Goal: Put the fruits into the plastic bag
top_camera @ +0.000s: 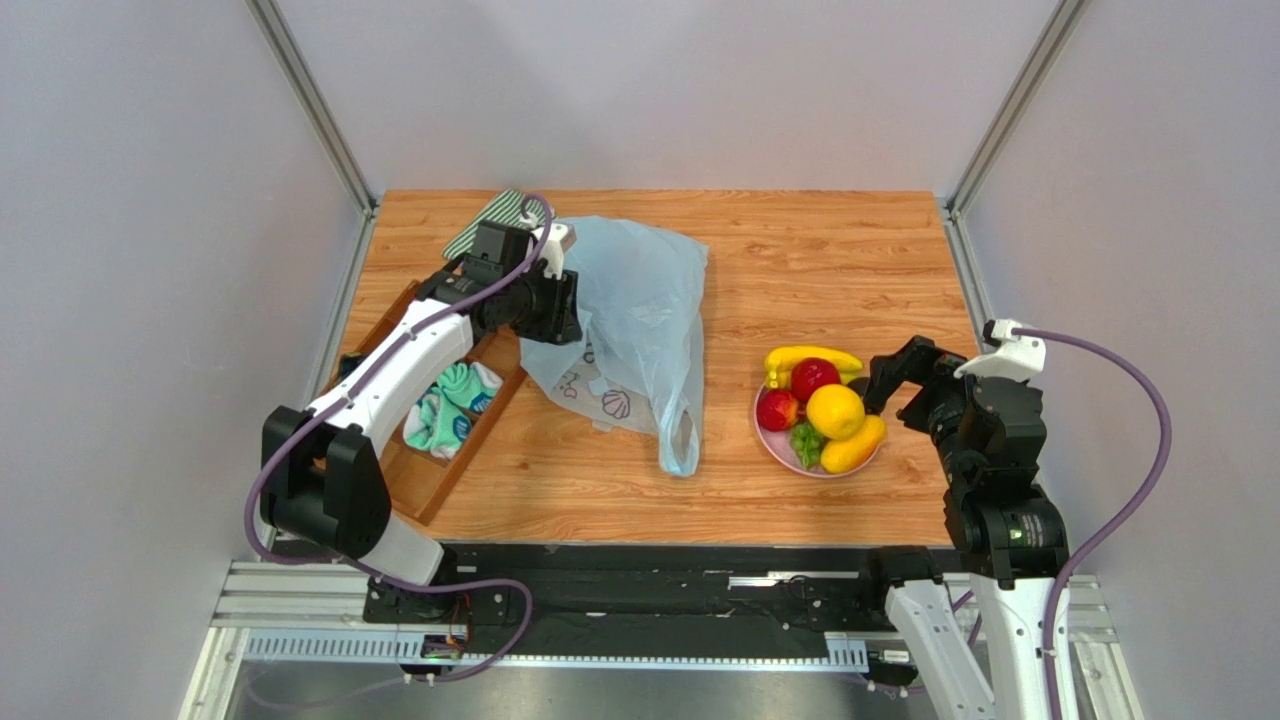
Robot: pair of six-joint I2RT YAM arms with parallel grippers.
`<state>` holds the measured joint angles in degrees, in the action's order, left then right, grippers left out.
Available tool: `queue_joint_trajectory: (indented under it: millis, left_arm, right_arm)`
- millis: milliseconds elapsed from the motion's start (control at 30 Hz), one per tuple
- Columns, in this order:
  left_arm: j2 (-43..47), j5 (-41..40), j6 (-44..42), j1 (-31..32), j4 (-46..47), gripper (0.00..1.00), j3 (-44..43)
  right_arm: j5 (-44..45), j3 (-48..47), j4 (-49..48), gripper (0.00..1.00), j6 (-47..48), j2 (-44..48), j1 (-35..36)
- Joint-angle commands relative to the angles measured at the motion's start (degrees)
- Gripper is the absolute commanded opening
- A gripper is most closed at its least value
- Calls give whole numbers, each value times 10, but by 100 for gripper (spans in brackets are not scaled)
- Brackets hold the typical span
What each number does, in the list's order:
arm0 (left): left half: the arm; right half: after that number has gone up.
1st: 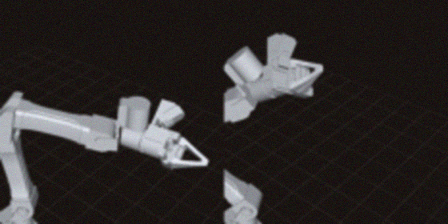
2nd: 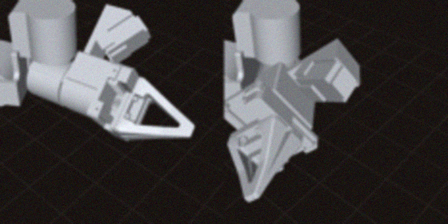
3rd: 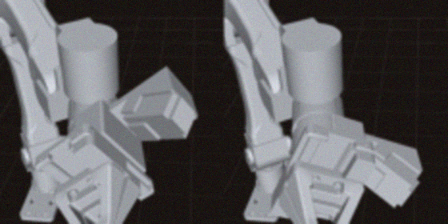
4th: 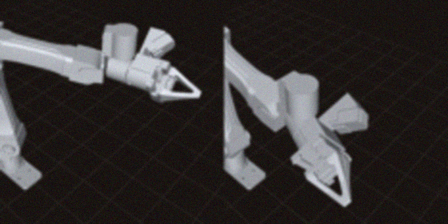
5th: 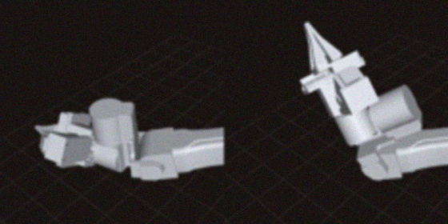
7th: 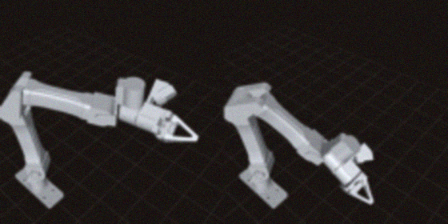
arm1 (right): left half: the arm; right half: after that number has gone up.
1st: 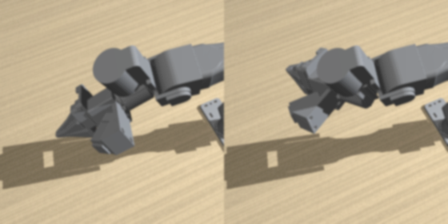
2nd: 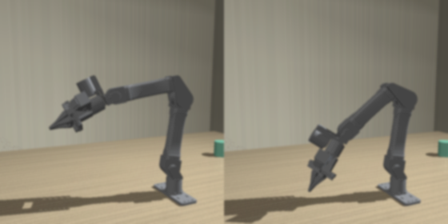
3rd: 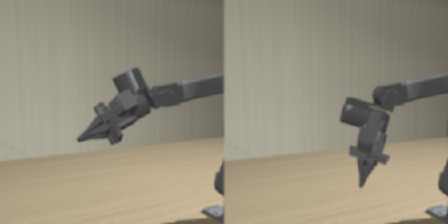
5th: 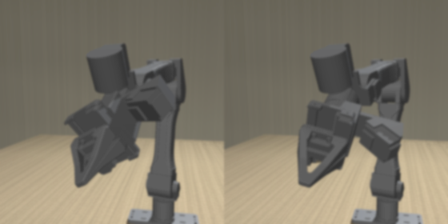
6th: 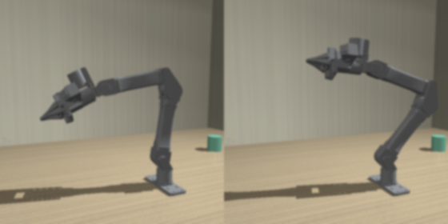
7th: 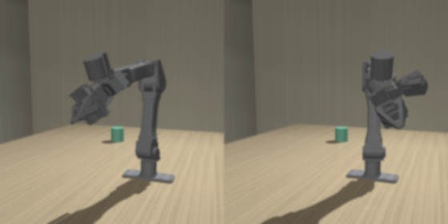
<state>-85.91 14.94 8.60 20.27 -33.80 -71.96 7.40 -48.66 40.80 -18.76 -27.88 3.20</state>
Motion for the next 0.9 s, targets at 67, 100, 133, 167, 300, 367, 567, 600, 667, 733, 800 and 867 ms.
queue_joint_trajectory:
  millis: [67,100,133,167,300,367,567,600,667,733,800,867]
  left_arm:
    - [-11,55,18,-1,23,13,-21]
    - [-10,63,19,-1,24,7,-21]
    - [-8,84,25,-1,23,1,-24]
    - [2,95,26,-1,28,0,-25]
    - [44,158,39,-1,54,0,-13]
    - [75,199,46,-1,71,0,-1]
    - [142,268,49,-1,94,0,28]
    - [147,272,52,-1,95,0,32]
    - [151,286,60,-2,97,0,32]
    - [152,304,67,-4,95,0,32]
    - [155,301,70,-5,91,0,33]
    - [159,283,70,-8,79,0,32]
  right_arm:
    - [-5,-10,-17,99,8,2,2]
    - [-5,-14,-13,99,13,-1,1]
    - [-2,-20,-4,99,14,-1,2]
    - [5,-25,2,99,17,-1,2]
    - [15,-33,28,99,17,-10,2]
    - [3,-34,37,99,16,-19,2]
    - [-42,-44,66,100,11,-96,2]
    - [-49,-46,71,100,8,-110,2]
    - [-66,-42,74,100,2,-144,2]
    - [-66,-42,82,100,-3,-160,2]
    - [-66,-36,76,100,-7,-169,1]
    - [-66,-24,66,100,-10,-171,2]
